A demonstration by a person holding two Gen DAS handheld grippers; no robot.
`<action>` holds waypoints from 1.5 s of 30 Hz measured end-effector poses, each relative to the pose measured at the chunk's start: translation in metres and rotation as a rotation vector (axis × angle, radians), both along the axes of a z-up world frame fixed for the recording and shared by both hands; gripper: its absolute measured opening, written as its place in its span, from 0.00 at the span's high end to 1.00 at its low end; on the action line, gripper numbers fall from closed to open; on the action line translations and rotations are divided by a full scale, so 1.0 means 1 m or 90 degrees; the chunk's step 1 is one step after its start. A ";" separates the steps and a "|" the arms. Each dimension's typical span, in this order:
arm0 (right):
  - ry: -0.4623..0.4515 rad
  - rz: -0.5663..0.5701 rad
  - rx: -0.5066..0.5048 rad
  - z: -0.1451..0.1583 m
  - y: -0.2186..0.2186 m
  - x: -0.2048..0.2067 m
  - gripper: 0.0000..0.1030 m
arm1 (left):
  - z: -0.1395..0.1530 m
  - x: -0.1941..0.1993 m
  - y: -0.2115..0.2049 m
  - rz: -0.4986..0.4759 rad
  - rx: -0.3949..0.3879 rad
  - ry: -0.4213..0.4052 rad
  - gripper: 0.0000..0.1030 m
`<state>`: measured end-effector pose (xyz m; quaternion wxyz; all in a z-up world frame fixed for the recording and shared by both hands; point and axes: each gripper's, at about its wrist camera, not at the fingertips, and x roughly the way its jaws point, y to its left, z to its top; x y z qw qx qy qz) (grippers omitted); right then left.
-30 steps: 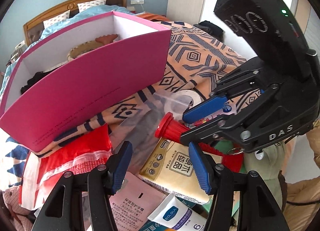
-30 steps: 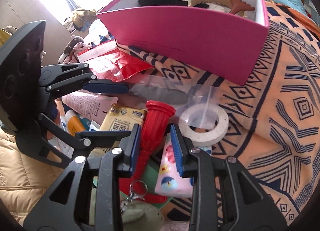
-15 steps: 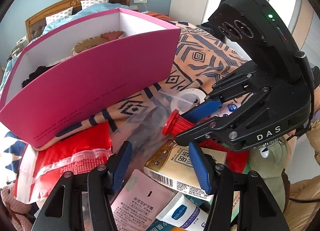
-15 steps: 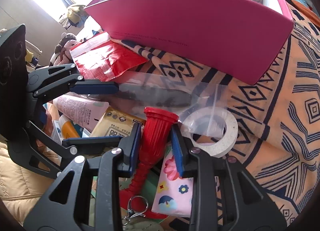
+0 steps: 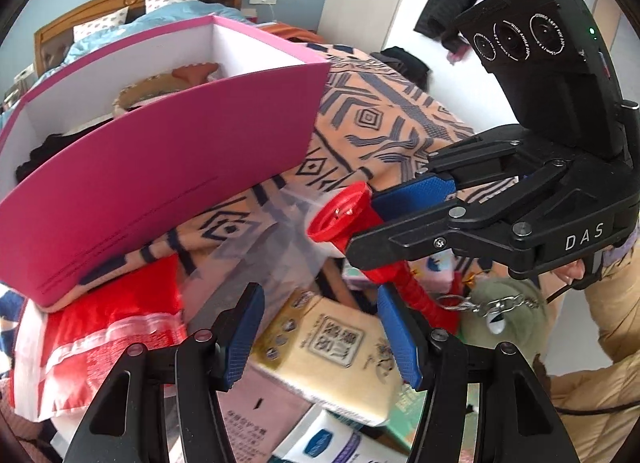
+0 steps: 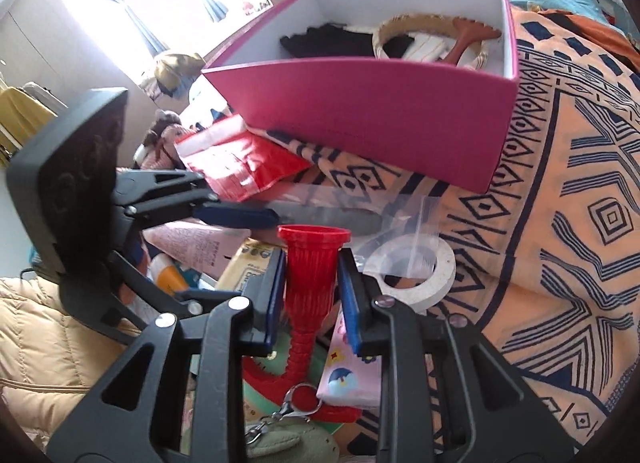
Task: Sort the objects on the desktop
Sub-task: 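Lift the red plastic item with the right tool and carry it over the box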
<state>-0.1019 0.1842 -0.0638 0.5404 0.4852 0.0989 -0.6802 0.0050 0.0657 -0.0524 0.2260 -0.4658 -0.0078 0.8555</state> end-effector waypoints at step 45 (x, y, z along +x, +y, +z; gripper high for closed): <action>0.020 -0.045 -0.186 0.059 0.019 -0.004 0.73 | 0.043 -0.009 -0.003 0.002 0.083 0.073 0.71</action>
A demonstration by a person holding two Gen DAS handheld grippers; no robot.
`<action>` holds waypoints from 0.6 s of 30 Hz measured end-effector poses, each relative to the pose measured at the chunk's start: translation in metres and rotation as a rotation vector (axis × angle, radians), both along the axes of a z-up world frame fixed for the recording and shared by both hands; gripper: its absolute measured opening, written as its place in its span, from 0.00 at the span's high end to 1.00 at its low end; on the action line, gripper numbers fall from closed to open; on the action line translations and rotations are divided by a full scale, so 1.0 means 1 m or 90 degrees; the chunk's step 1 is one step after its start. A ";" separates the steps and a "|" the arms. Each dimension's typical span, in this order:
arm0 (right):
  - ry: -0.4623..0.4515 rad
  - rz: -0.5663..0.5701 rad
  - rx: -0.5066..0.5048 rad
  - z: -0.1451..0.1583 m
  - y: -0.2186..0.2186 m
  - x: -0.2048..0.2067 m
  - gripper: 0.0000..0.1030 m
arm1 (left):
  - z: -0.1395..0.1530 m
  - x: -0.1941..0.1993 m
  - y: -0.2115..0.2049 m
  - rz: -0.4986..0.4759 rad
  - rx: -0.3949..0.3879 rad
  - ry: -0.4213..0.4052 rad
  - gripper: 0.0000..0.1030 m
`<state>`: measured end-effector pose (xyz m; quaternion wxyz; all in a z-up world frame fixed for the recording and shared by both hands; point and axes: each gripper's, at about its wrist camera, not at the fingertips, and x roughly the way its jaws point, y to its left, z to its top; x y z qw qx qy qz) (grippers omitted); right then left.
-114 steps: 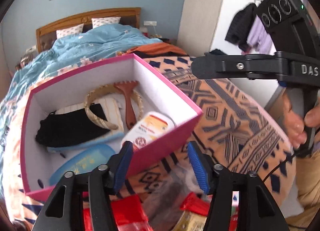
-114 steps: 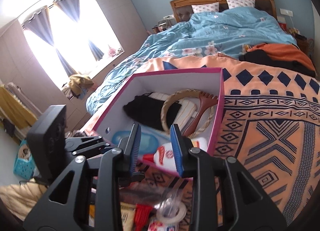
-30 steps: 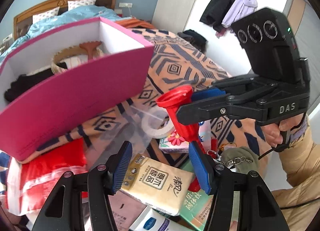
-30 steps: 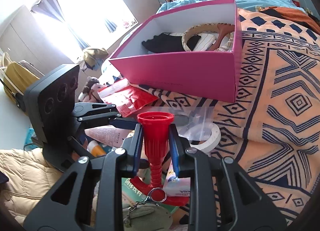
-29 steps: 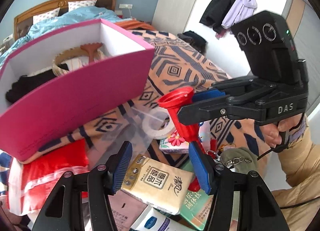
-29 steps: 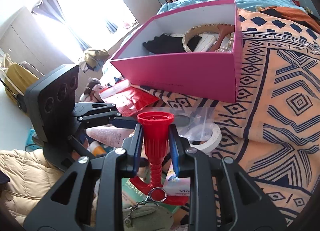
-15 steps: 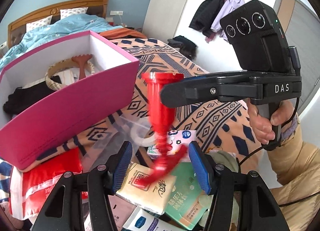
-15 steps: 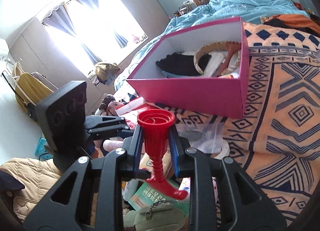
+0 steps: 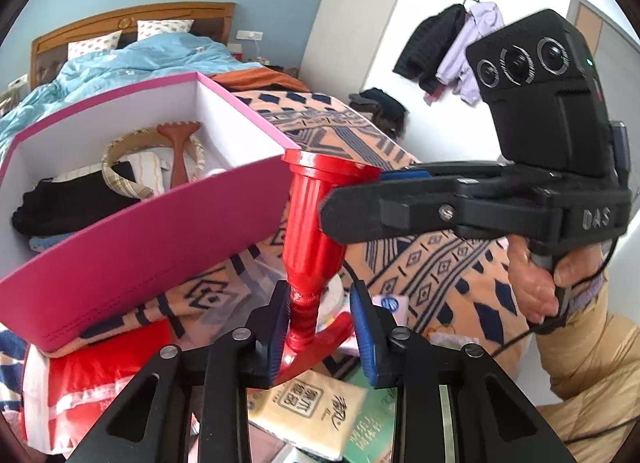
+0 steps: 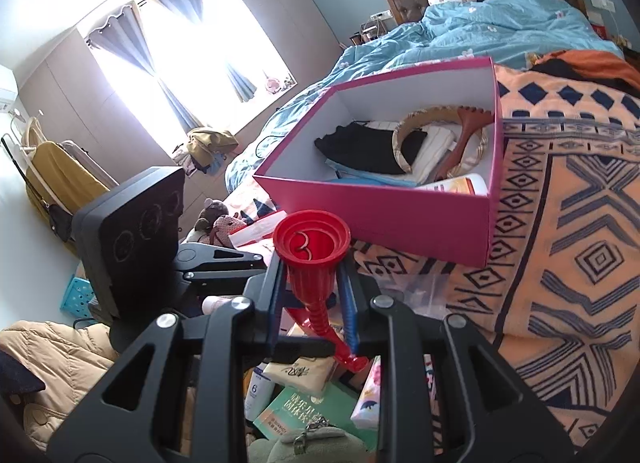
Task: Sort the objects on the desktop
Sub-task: 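Lift the red plastic item with the right tool and carry it over the box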
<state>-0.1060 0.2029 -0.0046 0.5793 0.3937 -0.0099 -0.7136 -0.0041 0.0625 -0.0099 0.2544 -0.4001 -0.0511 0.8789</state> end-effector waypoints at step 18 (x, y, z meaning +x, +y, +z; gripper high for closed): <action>0.053 0.003 -0.011 0.027 -0.019 -0.008 0.73 | 0.024 -0.015 -0.008 0.030 -0.007 0.048 0.80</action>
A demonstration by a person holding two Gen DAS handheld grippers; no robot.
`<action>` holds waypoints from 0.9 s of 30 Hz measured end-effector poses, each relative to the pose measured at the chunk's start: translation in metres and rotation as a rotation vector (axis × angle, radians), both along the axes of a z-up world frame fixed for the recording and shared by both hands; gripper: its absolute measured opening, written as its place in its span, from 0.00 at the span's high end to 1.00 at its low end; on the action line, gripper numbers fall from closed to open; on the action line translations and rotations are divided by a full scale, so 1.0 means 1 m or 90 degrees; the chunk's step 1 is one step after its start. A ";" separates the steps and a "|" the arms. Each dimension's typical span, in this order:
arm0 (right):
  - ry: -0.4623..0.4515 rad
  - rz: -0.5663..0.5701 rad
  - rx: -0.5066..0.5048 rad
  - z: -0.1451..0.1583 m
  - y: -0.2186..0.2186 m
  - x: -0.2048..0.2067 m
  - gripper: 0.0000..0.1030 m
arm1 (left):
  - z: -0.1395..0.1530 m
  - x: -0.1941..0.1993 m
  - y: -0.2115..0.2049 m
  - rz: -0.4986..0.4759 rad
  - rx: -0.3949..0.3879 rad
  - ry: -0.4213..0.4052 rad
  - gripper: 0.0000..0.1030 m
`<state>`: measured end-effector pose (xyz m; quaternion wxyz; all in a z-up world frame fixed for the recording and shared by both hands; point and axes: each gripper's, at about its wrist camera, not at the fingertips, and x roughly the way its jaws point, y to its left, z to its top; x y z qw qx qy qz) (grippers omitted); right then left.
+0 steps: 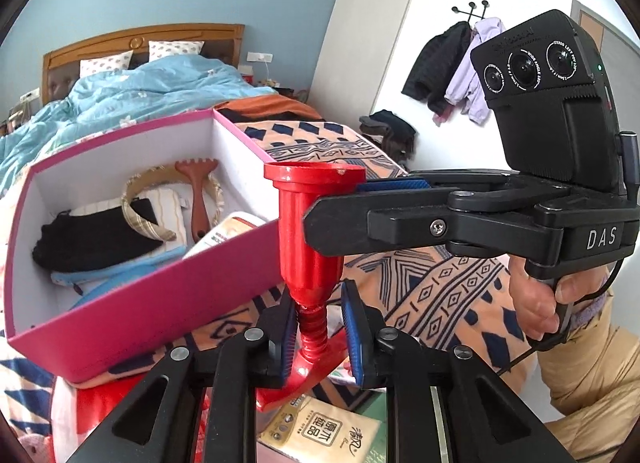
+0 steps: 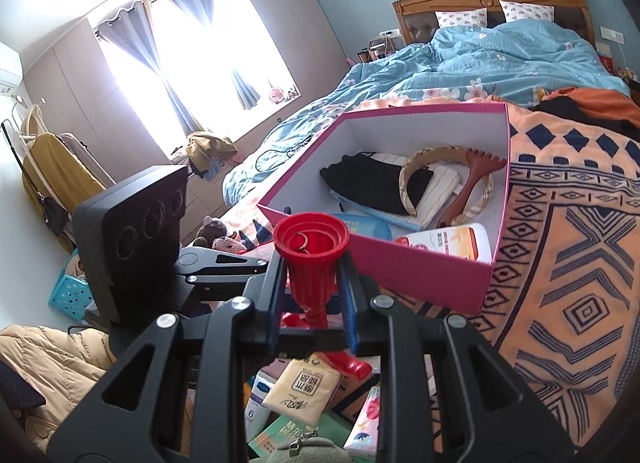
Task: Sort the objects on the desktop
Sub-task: 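Lift the red plastic item with the right tool and carry it over the box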
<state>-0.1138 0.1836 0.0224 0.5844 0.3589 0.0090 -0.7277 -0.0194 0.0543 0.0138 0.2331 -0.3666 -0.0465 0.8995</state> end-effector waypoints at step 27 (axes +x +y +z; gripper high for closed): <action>0.042 -0.013 -0.010 0.032 -0.030 -0.036 0.73 | 0.024 -0.037 -0.023 0.032 -0.024 0.014 0.80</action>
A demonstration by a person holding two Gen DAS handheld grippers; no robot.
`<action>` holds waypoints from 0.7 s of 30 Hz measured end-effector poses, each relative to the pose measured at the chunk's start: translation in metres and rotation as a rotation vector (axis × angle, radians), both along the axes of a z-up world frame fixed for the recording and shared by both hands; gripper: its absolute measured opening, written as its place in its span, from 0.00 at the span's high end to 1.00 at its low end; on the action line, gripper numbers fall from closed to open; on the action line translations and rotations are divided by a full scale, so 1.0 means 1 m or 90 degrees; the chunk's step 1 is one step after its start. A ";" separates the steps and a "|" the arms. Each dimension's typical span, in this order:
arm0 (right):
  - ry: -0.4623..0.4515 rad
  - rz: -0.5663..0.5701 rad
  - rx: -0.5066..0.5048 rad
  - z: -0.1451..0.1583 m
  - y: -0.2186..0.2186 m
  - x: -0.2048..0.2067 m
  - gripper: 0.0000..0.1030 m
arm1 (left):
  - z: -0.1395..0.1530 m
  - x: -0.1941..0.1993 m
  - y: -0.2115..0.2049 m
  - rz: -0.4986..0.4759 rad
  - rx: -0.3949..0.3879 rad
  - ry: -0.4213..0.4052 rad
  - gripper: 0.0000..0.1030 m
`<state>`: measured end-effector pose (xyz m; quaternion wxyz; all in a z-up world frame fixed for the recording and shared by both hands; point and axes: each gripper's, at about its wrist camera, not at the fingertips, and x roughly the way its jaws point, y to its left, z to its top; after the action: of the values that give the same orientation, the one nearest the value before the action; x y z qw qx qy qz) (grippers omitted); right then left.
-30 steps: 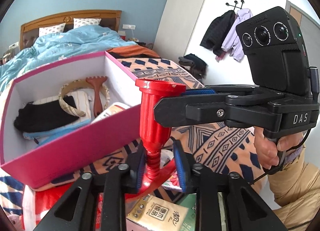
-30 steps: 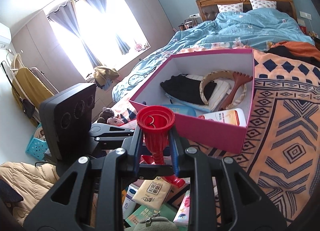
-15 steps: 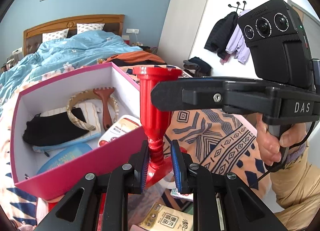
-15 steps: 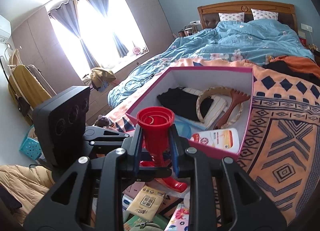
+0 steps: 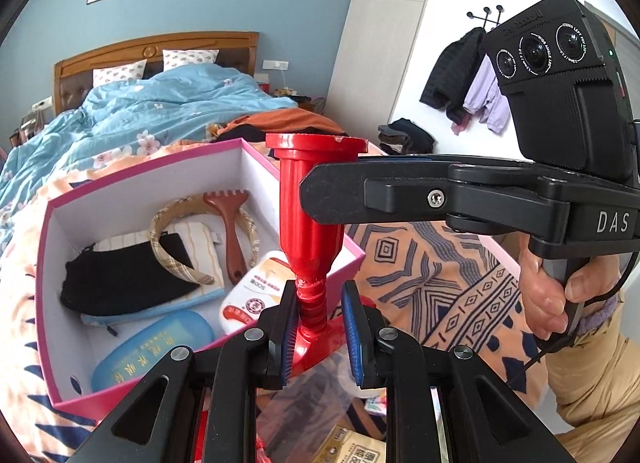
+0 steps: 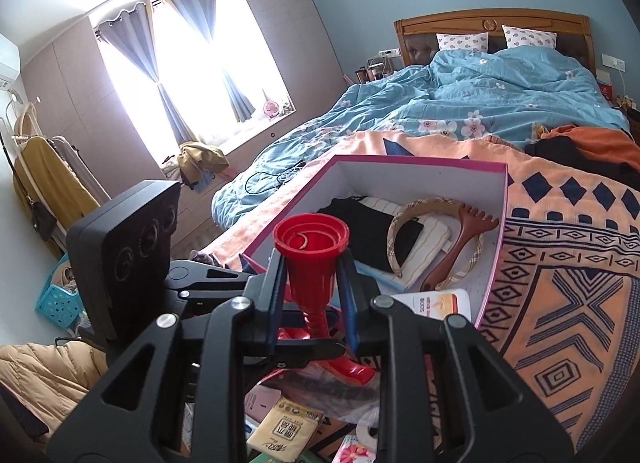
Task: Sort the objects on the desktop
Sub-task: 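Lift the red plastic item with the right tool and carry it over the box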
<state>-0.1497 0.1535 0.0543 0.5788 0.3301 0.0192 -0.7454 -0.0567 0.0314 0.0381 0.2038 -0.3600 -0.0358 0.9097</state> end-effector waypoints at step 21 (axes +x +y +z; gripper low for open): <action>-0.008 -0.010 -0.008 0.009 -0.015 -0.021 0.73 | 0.009 -0.027 -0.019 0.031 -0.002 -0.001 0.80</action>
<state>-0.1706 0.1389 0.0635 0.5748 0.3316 0.0081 -0.7481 -0.0840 0.0121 0.0474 0.1812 -0.3599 -0.0428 0.9142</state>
